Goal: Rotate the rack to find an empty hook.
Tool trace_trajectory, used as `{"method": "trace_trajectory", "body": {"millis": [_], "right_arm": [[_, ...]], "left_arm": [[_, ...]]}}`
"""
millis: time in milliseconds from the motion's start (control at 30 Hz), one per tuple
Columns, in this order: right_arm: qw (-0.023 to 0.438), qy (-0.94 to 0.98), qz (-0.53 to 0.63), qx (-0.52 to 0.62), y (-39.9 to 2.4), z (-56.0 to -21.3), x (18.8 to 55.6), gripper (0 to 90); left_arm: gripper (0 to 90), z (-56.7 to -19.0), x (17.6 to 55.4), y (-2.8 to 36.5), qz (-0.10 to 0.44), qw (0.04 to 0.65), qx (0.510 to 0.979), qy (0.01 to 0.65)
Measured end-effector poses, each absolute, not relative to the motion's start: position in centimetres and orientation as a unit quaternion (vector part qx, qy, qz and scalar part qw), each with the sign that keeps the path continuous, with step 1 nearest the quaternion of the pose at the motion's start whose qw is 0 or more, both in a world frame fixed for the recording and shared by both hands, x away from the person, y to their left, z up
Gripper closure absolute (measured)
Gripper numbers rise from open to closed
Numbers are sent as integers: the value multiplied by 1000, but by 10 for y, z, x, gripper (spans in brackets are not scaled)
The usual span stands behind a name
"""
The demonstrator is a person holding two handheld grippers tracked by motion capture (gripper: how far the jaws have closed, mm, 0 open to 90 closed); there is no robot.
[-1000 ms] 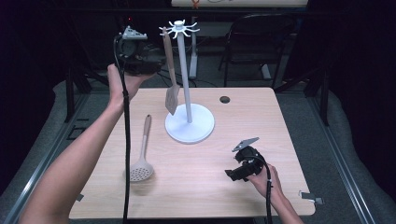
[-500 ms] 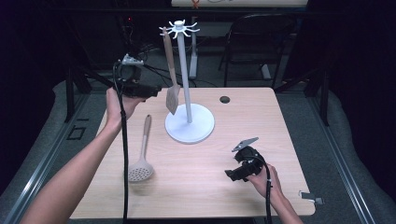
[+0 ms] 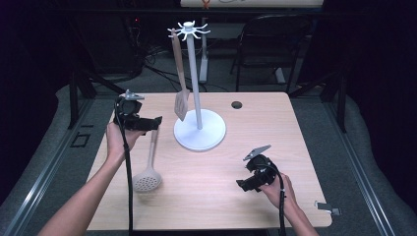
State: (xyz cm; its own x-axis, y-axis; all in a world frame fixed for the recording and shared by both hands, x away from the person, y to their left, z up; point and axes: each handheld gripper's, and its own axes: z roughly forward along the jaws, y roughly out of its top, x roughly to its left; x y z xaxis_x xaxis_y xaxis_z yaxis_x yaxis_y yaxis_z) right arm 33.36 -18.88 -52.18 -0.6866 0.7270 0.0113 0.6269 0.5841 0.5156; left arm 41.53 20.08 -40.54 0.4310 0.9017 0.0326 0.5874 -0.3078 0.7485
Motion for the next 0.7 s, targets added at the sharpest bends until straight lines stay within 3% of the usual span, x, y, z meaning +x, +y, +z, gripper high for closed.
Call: {"method": "trace_trajectory", "body": {"millis": [267,700], "right_arm": [[98,886,246,381,-188,-523,334,148],[98,891,237,375,-186,-527,335,148]], "left_arm": [[22,-448,406,217,210,312,770,515],[34,-505,400,225,170,275,783,532]]}}
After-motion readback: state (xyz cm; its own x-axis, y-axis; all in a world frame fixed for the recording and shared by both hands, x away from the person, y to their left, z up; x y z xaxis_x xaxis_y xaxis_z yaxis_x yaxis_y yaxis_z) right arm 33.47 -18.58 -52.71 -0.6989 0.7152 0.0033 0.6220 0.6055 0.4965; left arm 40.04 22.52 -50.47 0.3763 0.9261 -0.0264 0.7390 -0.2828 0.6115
